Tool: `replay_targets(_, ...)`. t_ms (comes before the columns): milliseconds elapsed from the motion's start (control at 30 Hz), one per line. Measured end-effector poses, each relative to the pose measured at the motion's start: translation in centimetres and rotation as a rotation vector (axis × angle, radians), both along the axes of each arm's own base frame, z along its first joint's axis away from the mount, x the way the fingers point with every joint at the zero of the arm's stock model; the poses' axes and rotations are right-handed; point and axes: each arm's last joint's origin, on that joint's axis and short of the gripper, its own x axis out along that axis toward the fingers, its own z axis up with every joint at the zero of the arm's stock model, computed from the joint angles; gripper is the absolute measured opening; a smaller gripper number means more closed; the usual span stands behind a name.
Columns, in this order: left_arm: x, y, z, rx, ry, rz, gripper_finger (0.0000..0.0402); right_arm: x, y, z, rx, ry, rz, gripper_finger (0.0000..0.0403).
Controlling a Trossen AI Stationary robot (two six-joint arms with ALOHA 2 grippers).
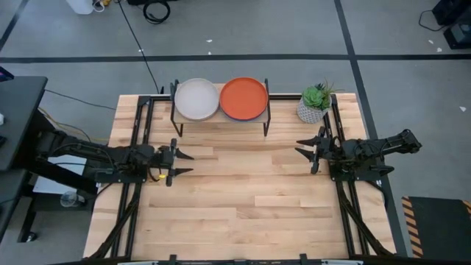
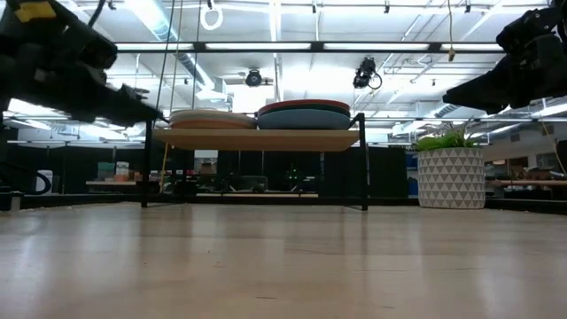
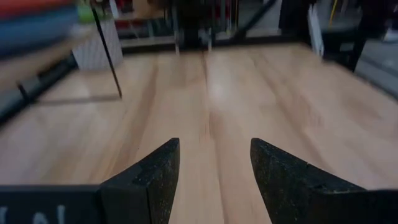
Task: Place and stack plates onto a shelf
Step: Return to Home Position
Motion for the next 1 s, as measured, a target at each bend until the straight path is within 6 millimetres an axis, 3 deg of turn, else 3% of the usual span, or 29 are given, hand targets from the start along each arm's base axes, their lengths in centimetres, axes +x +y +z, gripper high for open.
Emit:
replay_targets(267, 0.1, 0.0, 1.4, 0.067, -0.144, -0.010, 0.0203, 0.0, 0.0, 0.1, 0.002, -0.008, 0.000, 0.0136)
replay_targets(1000, 0.1, 0.0, 1.3, 0.050, -0.139, -0.008, 0.0204, 0.0, 0.0, 0.1, 0.002, -0.008, 0.001, 0.0136)
